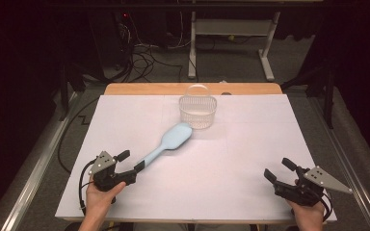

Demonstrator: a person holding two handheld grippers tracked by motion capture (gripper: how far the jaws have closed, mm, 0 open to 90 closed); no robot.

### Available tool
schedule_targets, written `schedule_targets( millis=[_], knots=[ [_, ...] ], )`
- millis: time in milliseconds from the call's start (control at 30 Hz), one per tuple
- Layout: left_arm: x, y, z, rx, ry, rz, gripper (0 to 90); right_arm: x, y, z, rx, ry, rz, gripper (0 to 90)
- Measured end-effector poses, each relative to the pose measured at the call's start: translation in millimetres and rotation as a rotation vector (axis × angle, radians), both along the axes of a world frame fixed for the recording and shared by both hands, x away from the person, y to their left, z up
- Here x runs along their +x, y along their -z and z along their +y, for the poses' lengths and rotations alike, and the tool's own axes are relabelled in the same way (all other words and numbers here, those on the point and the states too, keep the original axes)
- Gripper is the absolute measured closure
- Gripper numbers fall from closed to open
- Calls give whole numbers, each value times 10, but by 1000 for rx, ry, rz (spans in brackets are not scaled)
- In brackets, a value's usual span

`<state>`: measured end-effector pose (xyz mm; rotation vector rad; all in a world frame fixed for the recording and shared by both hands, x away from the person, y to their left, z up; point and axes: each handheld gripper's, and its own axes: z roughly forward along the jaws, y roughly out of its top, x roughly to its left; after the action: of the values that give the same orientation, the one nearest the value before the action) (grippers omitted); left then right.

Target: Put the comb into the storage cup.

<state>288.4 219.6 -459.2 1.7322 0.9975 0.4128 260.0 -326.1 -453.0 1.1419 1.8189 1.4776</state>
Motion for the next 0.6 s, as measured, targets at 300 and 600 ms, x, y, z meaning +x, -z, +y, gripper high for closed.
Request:
schedule_targets(
  millis=[300, 600],
  knots=[
    [47, -18, -51, -11, 5, -6, 275, 1, 0, 0, 0, 0, 0, 188],
    [90, -24, -100, -14, 12, -6, 275, -1, -1, 0, 1, -1, 0, 188]
  ],
)
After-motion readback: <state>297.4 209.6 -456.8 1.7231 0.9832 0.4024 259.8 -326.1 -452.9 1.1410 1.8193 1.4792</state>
